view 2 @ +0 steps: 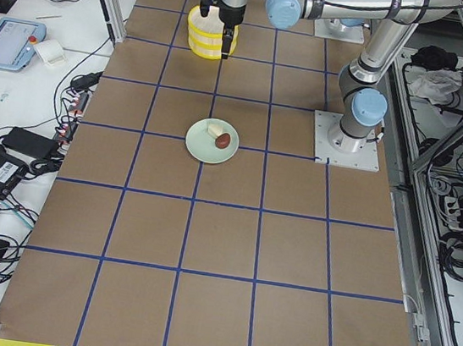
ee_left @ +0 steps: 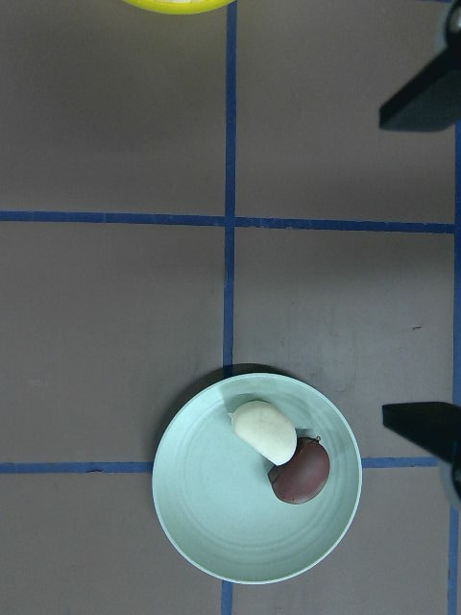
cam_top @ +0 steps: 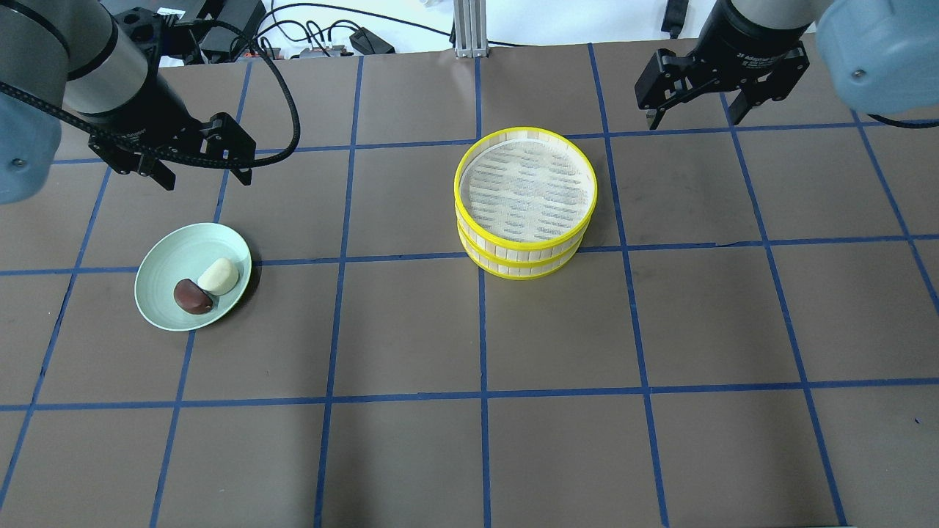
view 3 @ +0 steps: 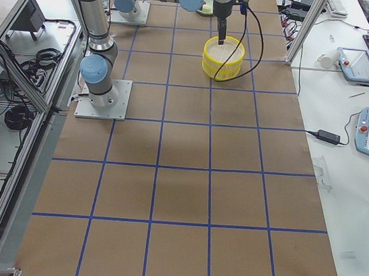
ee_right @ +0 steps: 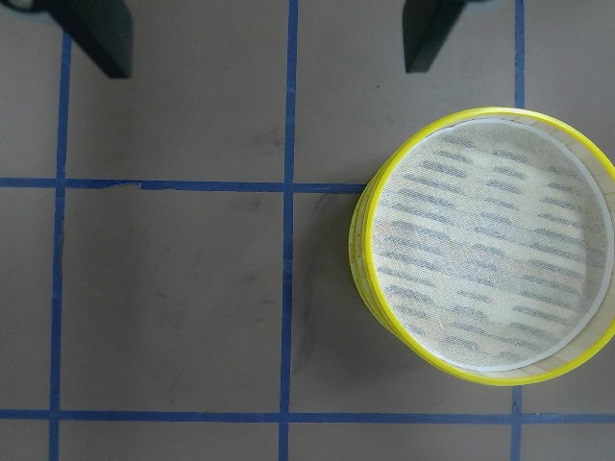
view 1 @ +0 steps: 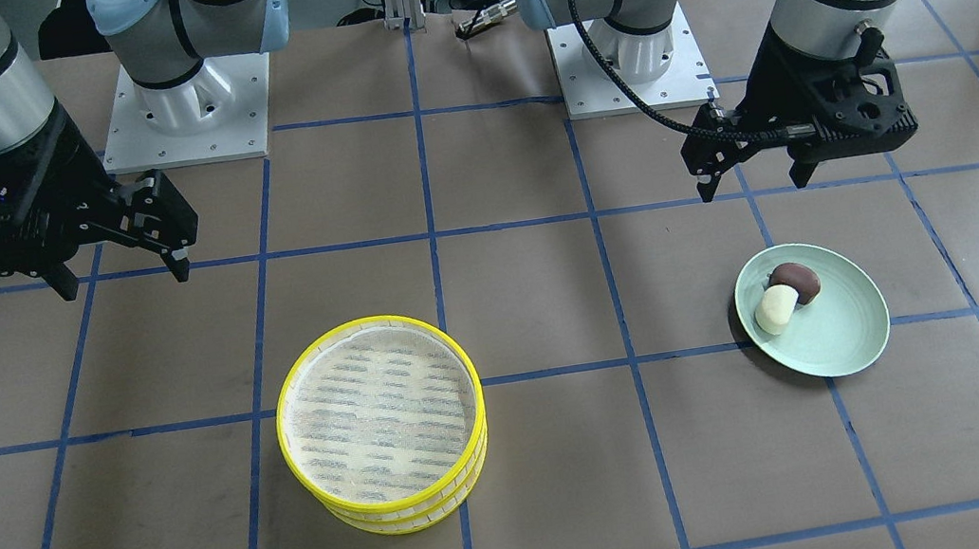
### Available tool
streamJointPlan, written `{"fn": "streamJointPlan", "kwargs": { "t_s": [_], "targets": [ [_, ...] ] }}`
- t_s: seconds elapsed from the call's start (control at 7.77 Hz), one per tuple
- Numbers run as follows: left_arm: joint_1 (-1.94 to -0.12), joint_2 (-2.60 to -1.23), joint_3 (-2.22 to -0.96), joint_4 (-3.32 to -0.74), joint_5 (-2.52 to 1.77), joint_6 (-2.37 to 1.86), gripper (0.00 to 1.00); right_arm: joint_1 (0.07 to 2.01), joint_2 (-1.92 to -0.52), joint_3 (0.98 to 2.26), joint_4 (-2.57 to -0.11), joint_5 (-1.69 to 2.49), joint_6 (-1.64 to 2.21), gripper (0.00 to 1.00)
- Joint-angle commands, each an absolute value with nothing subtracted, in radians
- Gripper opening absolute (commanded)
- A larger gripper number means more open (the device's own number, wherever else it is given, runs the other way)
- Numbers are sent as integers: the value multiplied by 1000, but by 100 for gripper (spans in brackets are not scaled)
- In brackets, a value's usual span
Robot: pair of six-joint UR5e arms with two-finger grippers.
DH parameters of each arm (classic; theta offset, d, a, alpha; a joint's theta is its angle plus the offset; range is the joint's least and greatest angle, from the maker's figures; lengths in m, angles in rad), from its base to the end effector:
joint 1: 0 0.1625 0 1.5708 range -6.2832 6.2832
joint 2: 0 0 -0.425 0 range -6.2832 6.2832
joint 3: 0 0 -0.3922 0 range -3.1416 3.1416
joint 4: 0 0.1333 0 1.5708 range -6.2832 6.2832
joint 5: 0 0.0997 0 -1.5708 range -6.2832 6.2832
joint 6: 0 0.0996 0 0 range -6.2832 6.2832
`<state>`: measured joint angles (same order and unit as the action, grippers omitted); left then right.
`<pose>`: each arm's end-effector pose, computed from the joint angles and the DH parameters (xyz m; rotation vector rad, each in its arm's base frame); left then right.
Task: Place buns in different layers of steamer
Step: 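Lower the left gripper toward the white bun on the green plate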
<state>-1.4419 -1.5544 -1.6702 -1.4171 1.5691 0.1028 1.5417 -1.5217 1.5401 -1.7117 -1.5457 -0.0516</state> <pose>-0.0693 -0.5035 0.4626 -0.0408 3.1329 -0.1103 0.1205 -0.5278 0.4931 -0.0374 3.1153 -0.1925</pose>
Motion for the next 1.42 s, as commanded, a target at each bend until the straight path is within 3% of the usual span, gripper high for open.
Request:
{"fn": "streamJointPlan", "kwargs": {
  "t_s": [0.0, 0.51, 1.29],
  "targets": [
    [-1442, -1555, -1674, -1419, 1571, 103, 100, 1542, -1522, 1540, -1710, -1551, -52, 100],
    [-1385, -1562, -1681, -1460, 1594, 168, 100, 1542, -1522, 1540, -1712, -1549, -52, 100],
    [-1263, -1802, -1700, -1419, 1623, 632, 100, 1542, -1520, 1540, -1717, -1552, -61, 100]
  ]
}}
